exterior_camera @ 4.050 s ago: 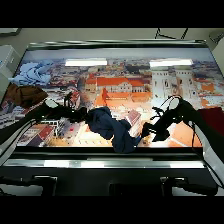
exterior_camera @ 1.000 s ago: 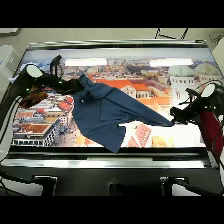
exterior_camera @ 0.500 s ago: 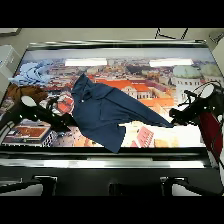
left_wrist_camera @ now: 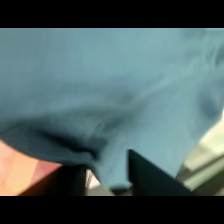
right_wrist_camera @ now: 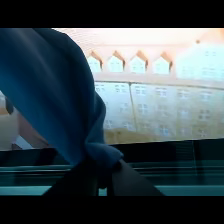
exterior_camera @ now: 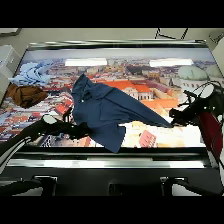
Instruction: Fold the clothes and pants, and hang the long-sleeved shirts on hangers.
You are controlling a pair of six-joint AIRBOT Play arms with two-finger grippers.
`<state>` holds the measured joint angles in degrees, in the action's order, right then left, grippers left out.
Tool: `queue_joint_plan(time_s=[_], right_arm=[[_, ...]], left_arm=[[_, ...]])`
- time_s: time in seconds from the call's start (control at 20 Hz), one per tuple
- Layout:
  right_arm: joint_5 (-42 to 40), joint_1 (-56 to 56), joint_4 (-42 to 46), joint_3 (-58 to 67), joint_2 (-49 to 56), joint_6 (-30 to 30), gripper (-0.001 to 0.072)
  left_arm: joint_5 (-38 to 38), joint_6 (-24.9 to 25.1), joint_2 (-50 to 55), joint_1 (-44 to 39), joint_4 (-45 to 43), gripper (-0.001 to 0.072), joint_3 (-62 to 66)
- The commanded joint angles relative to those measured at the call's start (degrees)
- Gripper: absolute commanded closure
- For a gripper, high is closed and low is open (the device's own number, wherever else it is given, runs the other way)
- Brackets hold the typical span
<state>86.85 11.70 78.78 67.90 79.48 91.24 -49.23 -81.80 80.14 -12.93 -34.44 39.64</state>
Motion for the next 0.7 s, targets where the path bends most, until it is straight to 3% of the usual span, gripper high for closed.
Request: queue_joint_plan(time_s=[0.0, 0.05, 0.2, 0.3, 0.45, 0.65], right_arm=[[0.17, -0.02, -0.37, -0.02, 0.04, 0.02, 0.0664], [0.28, -0.02, -0.37, -0.02, 0.04, 0.02, 0.0664], [-0.13, 0.0, -0.37, 0.17, -0.57, 0.02, 0.0665], [-1.53, 0.0, -0.37, 3.39, -2.12, 0.02, 0.0665], [-6.91, 0.0, 0.9, 17.9, -5.79, 1.14, 0.0665], [-15.72, 0.0, 8.22, 46.51, -10.95, 5.55, 0.0664]], left_arm=[[5.05, -1.09, -0.07, -2.12, 1.66, 0.0631, -0.5], [4.48, 0.31, -0.17, -1.97, 1.66, 0.0683, -0.28], [2.91, 5.44, -3.37, -0.26, 1.01, 0.0685, 3.3], [2.73, 6.03, -9.66, 2.29, -5.27, 0.0685, 11.02], [3.43, 11.5, -20.0, 7.21, -11.26, 0.0685, 31.28], [13.31, 12.02, -26.84, 13.92, -11.3, 0.0684, 66.86]])
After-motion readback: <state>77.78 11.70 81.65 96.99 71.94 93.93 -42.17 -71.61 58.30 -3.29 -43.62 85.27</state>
